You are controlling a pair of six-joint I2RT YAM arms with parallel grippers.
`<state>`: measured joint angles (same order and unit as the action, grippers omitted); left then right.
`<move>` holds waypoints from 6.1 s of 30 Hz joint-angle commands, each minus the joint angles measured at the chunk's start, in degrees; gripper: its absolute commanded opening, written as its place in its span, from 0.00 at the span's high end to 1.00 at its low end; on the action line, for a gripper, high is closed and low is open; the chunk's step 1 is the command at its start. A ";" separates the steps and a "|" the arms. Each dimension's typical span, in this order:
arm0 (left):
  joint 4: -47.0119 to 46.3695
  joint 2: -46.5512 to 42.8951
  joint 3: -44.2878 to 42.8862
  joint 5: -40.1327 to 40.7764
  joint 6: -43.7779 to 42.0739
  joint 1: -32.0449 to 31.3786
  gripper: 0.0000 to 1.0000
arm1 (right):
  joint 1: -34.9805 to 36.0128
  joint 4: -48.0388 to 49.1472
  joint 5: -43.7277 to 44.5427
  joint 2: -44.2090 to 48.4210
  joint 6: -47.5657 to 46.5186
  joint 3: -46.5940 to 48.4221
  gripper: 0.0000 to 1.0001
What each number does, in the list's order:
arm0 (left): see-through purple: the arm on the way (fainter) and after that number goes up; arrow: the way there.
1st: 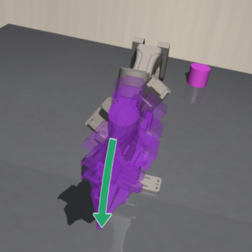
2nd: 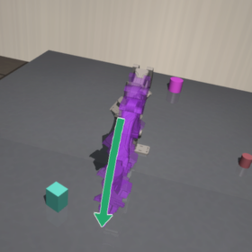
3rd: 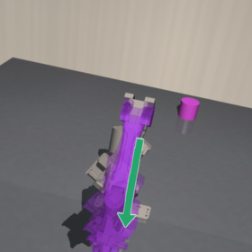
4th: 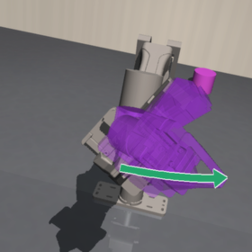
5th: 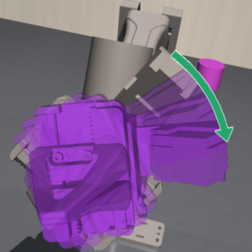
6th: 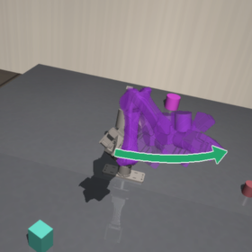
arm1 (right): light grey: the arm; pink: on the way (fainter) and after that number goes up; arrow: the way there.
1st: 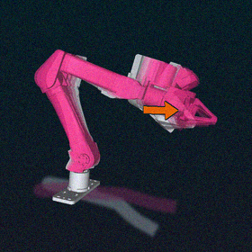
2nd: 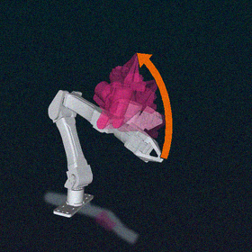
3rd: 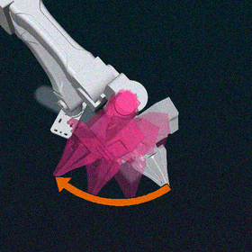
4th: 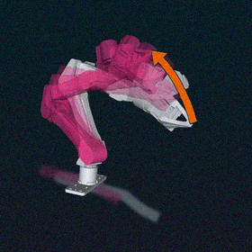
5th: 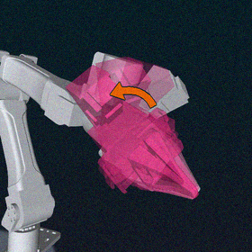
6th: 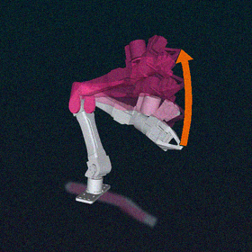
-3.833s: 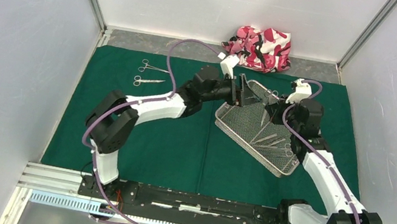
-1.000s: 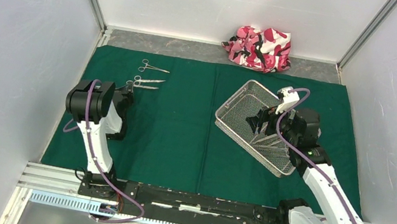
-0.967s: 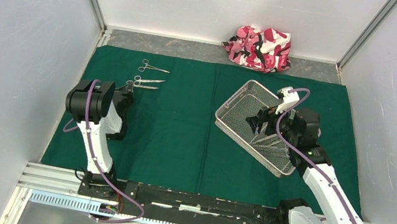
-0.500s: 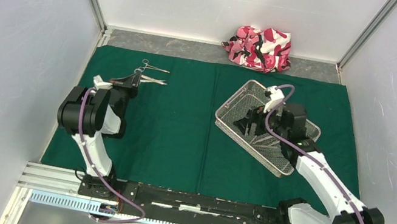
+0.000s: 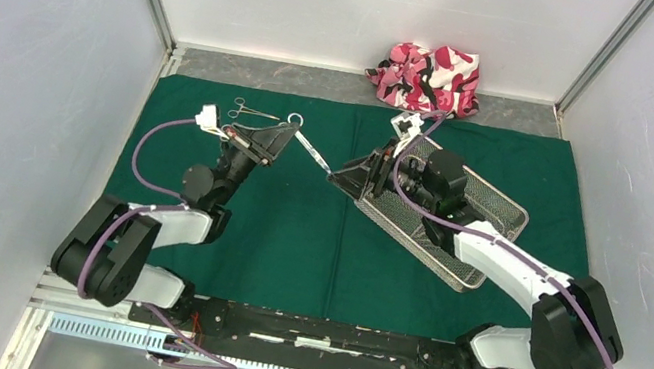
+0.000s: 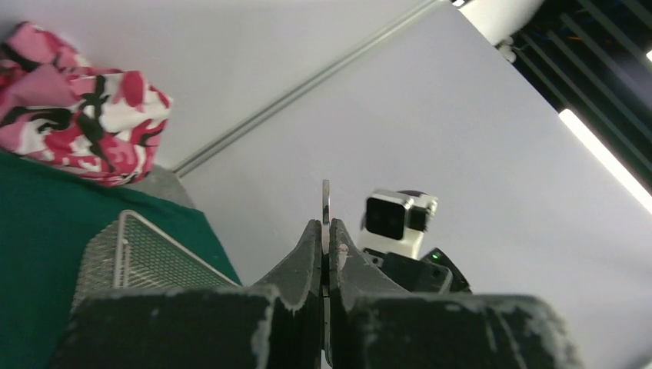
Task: Open and lay out the surgical kit
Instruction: Adjust the medical item, then place the medical item in the surgical kit.
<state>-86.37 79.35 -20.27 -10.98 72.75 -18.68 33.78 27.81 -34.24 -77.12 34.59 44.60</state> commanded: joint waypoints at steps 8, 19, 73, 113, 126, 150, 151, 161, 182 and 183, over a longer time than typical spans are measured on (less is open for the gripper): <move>-13.14 -7.18 2.52 2.03 -4.17 -3.39 0.98 | 3.96 19.74 -0.08 -4.39 11.30 2.95 0.48; -13.13 -9.73 3.16 2.67 -3.77 -3.39 0.98 | 5.71 22.83 -0.10 -6.46 13.54 3.39 1.00; 93.22 -33.99 -15.31 14.09 9.17 -8.13 0.57 | 16.32 -6.89 18.75 -9.47 -17.43 14.07 1.00; 108.34 24.88 -50.93 17.41 24.69 19.84 0.98 | -1.40 -27.72 27.94 12.89 -22.89 -0.48 0.40; 113.59 36.57 -60.13 12.63 27.47 22.21 0.98 | -2.27 -27.73 27.45 14.50 -24.14 -2.73 0.42; 116.00 40.77 -63.18 8.09 27.73 22.02 0.87 | -2.40 -25.27 25.25 13.11 -22.22 -3.55 0.46; 116.01 40.93 -63.26 8.13 27.57 22.02 0.85 | -2.42 -25.14 25.20 13.09 -22.18 -3.64 0.46; 116.35 41.06 -63.20 8.50 27.14 22.13 0.70 | -2.40 -24.74 24.62 12.95 -21.99 -3.99 0.47; 115.56 22.68 -55.08 7.20 12.59 21.93 0.34 | -2.44 -27.57 24.80 14.62 -21.73 -2.51 0.47; 115.21 20.58 -53.60 6.69 11.04 21.86 0.34 | -2.41 -27.70 24.99 14.79 -21.76 -2.37 0.47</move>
<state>28.84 109.43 -77.32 -2.57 92.01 3.40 31.59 0.12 -9.61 -64.03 12.56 40.58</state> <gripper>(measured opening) 0.653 0.528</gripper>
